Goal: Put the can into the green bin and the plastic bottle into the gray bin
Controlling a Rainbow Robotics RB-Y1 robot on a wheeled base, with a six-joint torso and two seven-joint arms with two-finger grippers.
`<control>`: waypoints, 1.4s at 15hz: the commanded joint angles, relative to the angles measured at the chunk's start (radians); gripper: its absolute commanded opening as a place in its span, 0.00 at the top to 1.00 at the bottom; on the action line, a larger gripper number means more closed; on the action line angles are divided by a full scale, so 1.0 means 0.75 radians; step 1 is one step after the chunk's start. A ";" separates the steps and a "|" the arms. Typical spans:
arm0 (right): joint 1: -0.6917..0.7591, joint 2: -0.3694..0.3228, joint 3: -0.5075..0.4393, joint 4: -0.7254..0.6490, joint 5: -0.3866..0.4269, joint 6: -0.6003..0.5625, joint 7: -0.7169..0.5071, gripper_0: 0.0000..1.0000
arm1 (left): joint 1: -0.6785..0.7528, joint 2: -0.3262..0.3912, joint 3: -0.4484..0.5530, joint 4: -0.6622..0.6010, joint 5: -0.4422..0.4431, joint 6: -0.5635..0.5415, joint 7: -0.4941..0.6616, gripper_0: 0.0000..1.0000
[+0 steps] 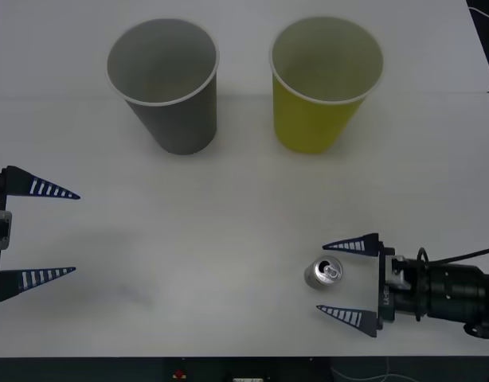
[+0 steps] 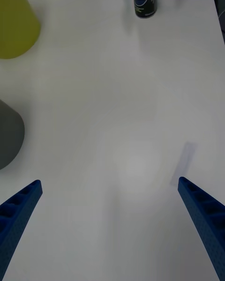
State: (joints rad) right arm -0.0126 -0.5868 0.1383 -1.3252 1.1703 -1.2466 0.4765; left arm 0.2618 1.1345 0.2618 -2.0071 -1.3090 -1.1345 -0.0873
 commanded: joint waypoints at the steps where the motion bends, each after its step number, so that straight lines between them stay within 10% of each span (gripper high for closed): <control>1: -0.002 0.020 0.000 0.000 0.021 0.014 0.009 0.00 | 0.000 0.000 0.000 0.000 0.000 0.000 0.000 0.00; 2: 0.000 0.022 0.000 0.000 0.025 0.016 0.015 0.08 | 0.000 0.000 0.000 0.000 0.000 0.000 0.000 0.00; 3: 0.000 0.022 0.002 0.000 0.025 0.018 0.017 0.90 | 0.000 0.000 0.000 0.000 0.000 0.000 0.000 0.00; 4: 0.000 0.022 0.000 0.000 0.025 0.022 0.019 1.00 | 0.000 0.000 0.000 0.000 0.000 0.000 0.000 0.00; 15: -0.002 0.001 0.002 -0.035 0.010 -0.001 -0.009 1.00 | 0.000 0.000 0.000 0.000 0.000 0.000 0.000 0.00; 21: 0.009 -0.115 0.004 -0.229 0.006 0.032 -0.355 1.00 | 0.000 0.000 0.000 0.000 0.000 0.000 0.000 0.00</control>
State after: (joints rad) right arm -0.0083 -0.6602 0.1410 -1.4773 1.1763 -1.2285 0.2470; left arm 0.2618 1.1345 0.2618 -2.0071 -1.3090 -1.1345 -0.0873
